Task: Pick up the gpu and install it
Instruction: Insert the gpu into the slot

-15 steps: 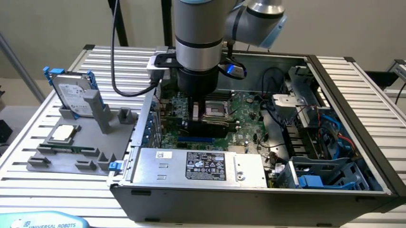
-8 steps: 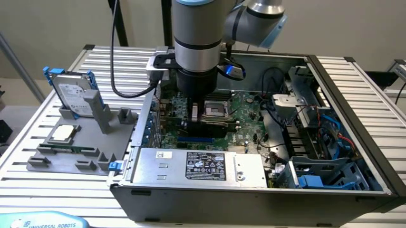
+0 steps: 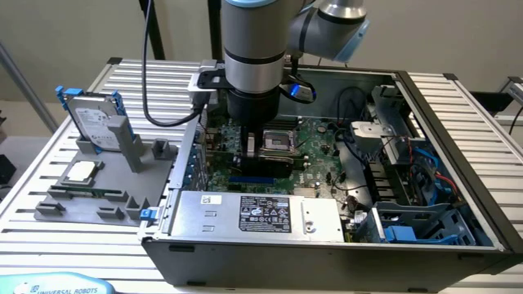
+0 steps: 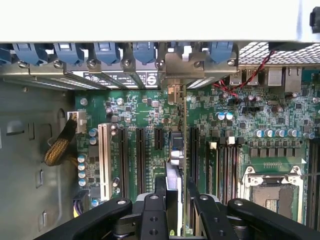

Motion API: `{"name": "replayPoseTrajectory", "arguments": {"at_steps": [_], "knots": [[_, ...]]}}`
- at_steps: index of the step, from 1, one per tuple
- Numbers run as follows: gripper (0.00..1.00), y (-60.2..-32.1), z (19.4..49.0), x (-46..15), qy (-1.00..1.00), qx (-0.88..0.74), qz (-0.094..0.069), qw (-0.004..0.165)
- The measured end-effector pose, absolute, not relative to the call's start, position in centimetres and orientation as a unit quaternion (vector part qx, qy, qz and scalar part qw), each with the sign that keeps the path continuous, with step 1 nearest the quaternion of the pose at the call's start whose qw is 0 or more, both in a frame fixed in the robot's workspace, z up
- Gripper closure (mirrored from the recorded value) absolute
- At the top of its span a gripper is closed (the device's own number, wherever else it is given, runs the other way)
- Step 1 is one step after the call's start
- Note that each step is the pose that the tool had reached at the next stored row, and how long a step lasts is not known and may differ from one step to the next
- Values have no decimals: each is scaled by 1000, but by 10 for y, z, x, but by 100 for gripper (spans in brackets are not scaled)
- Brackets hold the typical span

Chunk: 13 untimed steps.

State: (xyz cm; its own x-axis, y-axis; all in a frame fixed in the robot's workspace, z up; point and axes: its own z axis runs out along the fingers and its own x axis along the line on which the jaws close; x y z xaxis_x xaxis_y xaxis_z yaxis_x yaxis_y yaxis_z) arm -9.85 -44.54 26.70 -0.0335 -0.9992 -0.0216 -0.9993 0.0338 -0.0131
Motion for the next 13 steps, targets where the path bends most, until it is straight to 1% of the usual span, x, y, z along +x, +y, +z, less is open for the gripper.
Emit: {"name": "replayPoseTrajectory", "arguments": {"at_steps": [13], "knots": [[74,-445,263,-101,715,-699,3,12]]}}
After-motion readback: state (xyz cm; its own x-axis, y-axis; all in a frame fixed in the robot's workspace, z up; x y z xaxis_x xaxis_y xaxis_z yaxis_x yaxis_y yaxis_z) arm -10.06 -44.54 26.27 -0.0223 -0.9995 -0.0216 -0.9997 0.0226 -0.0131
